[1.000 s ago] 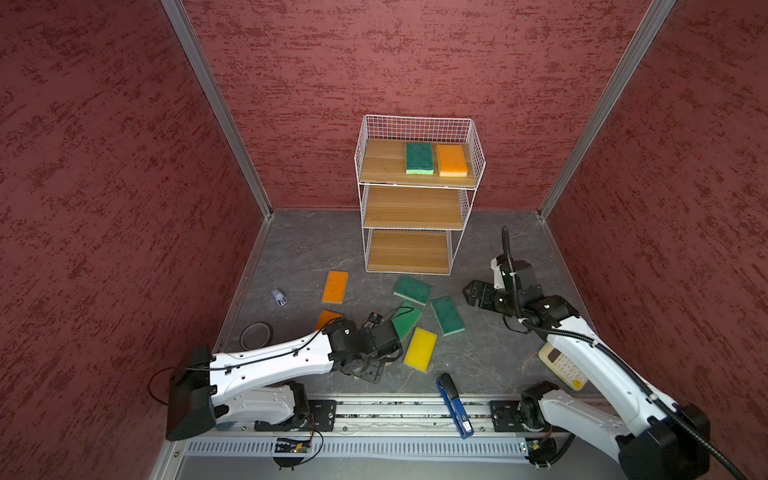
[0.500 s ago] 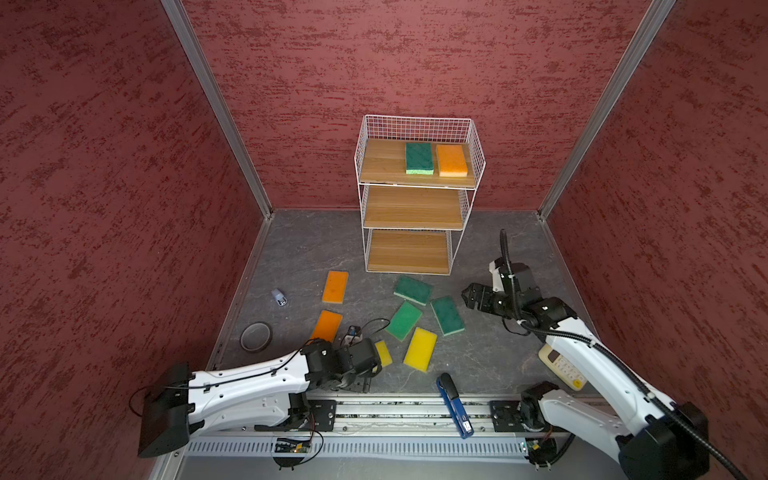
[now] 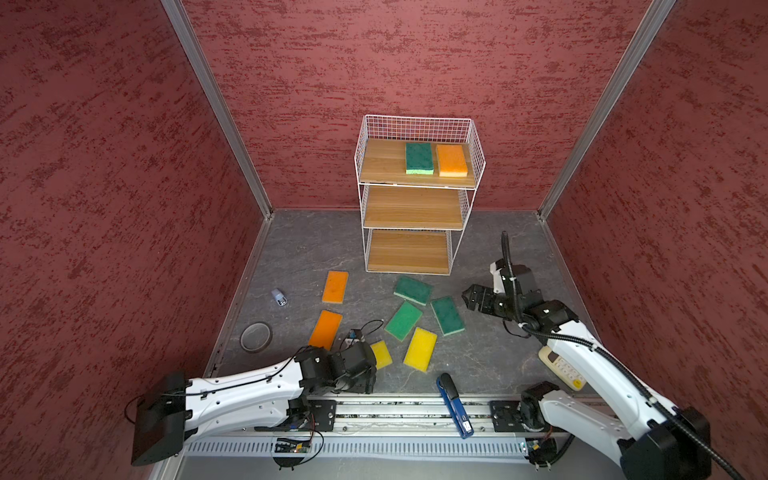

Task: Place and organize the cleaning sponges onto the shelf
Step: 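Lower the left gripper onto the yellow sponge and close it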

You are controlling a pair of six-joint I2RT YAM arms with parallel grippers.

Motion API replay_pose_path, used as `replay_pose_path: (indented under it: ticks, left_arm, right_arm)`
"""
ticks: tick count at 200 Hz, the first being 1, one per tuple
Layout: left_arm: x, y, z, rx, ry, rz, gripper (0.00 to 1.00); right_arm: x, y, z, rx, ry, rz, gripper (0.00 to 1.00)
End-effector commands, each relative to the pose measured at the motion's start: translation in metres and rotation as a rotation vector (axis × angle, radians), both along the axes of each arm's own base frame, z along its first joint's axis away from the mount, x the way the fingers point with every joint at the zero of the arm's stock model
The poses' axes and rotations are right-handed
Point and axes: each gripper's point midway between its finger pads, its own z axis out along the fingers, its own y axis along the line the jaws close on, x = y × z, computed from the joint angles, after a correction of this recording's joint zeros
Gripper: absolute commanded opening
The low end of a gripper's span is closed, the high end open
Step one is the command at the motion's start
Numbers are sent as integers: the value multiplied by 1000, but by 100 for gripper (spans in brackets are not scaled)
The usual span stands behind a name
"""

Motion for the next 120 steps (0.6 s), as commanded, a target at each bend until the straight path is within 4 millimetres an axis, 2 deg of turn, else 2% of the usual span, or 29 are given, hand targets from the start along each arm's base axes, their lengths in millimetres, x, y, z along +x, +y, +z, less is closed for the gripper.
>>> replay_pose_path:
  ticks: [1, 100, 120]
  left_arm:
    - [4, -16, 1, -44, -6, -30, 79]
    - [1, -70, 11, -102, 44, -206, 76]
    - [4, -65, 14, -54, 36, -216, 75]
  right_arm:
    - [3, -2, 3, 14, -28, -15, 96]
    - [-1, -6, -5, -4, -24, -15, 96]
    - [-2, -8, -5, -13, -27, -17, 96]
